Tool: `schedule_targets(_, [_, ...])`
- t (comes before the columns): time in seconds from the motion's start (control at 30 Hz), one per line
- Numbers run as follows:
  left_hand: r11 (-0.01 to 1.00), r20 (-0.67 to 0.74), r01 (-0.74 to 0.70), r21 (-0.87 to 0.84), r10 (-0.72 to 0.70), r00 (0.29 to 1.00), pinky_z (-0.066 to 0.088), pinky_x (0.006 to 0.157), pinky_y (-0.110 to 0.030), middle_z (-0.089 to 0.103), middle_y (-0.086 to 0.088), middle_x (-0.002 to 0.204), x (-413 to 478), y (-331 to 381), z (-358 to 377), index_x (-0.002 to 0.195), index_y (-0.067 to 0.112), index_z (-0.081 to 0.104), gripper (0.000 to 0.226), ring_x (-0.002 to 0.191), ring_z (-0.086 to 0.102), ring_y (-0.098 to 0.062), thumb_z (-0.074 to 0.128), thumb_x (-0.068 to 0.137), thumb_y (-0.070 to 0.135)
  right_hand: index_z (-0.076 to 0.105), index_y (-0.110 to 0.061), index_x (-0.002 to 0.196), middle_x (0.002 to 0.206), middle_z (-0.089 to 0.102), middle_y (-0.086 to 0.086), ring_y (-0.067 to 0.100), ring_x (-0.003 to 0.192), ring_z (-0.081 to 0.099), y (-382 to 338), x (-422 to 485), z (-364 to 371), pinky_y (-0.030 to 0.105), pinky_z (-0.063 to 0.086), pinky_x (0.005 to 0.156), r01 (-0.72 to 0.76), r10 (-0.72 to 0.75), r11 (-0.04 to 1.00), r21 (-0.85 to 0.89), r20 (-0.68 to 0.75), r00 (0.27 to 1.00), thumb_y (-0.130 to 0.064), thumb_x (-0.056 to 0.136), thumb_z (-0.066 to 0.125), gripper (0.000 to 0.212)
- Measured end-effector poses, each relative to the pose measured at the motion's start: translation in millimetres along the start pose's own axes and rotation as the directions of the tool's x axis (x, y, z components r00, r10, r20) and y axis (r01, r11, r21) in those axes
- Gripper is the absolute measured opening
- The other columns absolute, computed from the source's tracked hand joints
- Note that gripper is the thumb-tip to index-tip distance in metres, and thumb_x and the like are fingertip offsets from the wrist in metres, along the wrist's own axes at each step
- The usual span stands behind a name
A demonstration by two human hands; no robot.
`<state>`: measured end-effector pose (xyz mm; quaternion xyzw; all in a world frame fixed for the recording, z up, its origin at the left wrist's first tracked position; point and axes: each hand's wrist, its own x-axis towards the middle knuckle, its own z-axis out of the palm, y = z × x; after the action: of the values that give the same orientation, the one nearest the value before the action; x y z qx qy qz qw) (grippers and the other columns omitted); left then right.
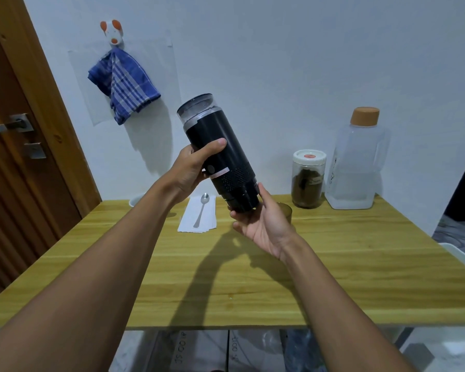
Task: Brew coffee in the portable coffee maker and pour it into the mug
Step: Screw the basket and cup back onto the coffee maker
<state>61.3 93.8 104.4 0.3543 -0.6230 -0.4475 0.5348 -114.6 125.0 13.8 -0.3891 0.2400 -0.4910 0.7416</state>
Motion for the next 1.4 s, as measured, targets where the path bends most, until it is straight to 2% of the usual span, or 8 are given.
schedule_targets(0.1, [0.999,-0.025,0.001,0.040,0.000,1.000,0.057,0.088,-0.036,0.075,-0.002,0.111,1,0,-1,0.120,0.017,0.064,0.061,0.109,0.070,-0.021,0.077,0.072,0.052,0.050,-0.007,0.134,0.093,0.071,0.018,0.019,0.070,0.066,0,-1,0,0.029,0.054,0.062,0.025,-0.025,1.000,-0.016,-0.009,1.000,-0.054,0.098,0.045,0.059])
schedule_targets(0.27, [0.999,-0.038,-0.004,0.049,0.006,0.999,0.057,0.086,-0.036,0.075,-0.006,0.111,3,0,1,0.117,0.015,0.066,0.060,0.110,0.070,-0.024,0.078,0.072,0.053,0.065,-0.006,0.119,0.102,0.071,0.019,0.019,0.075,0.067,7,-6,-3,0.029,0.054,0.063,0.061,-0.061,0.998,0.003,0.059,0.996,-0.046,0.079,0.071,0.057])
schedule_targets(0.57, [0.999,-0.009,0.007,0.048,-0.007,1.000,0.056,0.087,-0.037,0.075,-0.005,0.112,3,-2,-3,0.118,0.017,0.066,0.058,0.111,0.070,-0.024,0.076,0.074,0.053,0.051,-0.001,0.137,0.104,0.071,0.022,0.019,0.069,0.068,3,1,-1,0.027,0.054,0.059,0.043,-0.042,0.999,-0.025,0.014,0.999,-0.055,0.101,0.036,0.066])
schedule_targets(0.73, [0.999,-0.007,0.009,0.032,-0.008,1.000,0.056,0.088,-0.037,0.074,-0.008,0.115,5,1,-4,0.123,0.013,0.065,0.065,0.113,0.068,-0.027,0.076,0.075,0.055,0.074,-0.015,0.114,0.112,0.069,0.027,0.018,0.072,0.068,4,-6,-6,0.026,0.054,0.065,0.091,-0.096,0.995,0.041,0.161,0.982,-0.053,0.084,0.067,0.049])
schedule_targets(0.87, [1.000,0.009,0.023,0.003,-0.023,1.000,0.056,0.088,-0.036,0.073,-0.009,0.117,7,-1,-1,0.123,0.013,0.065,0.066,0.114,0.068,-0.027,0.077,0.073,0.055,0.075,-0.003,0.108,0.100,0.071,0.019,0.017,0.068,0.065,5,-3,-3,0.027,0.052,0.057,-0.004,-0.001,0.999,0.047,0.098,0.995,-0.061,0.086,0.056,0.065])
schedule_targets(1.0, [0.999,0.020,0.011,0.032,-0.012,1.000,0.056,0.091,-0.040,0.074,-0.008,0.115,8,1,-4,0.121,0.014,0.065,0.063,0.113,0.069,-0.027,0.078,0.073,0.053,0.061,-0.007,0.119,0.093,0.067,0.013,0.018,0.066,0.060,2,0,-2,0.029,0.051,0.057,0.011,-0.011,1.000,0.028,0.006,1.000,-0.053,0.097,0.047,0.052])
schedule_targets(1.17, [1.000,0.017,0.015,0.007,-0.015,1.000,0.055,0.093,-0.040,0.073,-0.010,0.117,7,1,-3,0.122,0.012,0.065,0.063,0.115,0.068,-0.028,0.076,0.075,0.054,0.061,-0.006,0.119,0.091,0.066,0.014,0.017,0.068,0.060,0,-8,-3,0.029,0.053,0.061,0.046,-0.052,0.998,0.049,0.133,0.990,-0.047,0.083,0.071,0.055])
schedule_targets(1.4, [1.000,0.041,0.013,0.017,-0.014,0.999,0.055,0.096,-0.041,0.073,-0.009,0.117,6,6,-2,0.123,0.014,0.064,0.062,0.115,0.068,-0.027,0.075,0.076,0.053,0.061,-0.004,0.125,0.103,0.071,0.013,0.018,0.078,0.066,-2,-7,1,0.031,0.056,0.066,0.011,-0.015,0.999,0.037,0.093,0.996,-0.056,0.088,0.056,0.064])
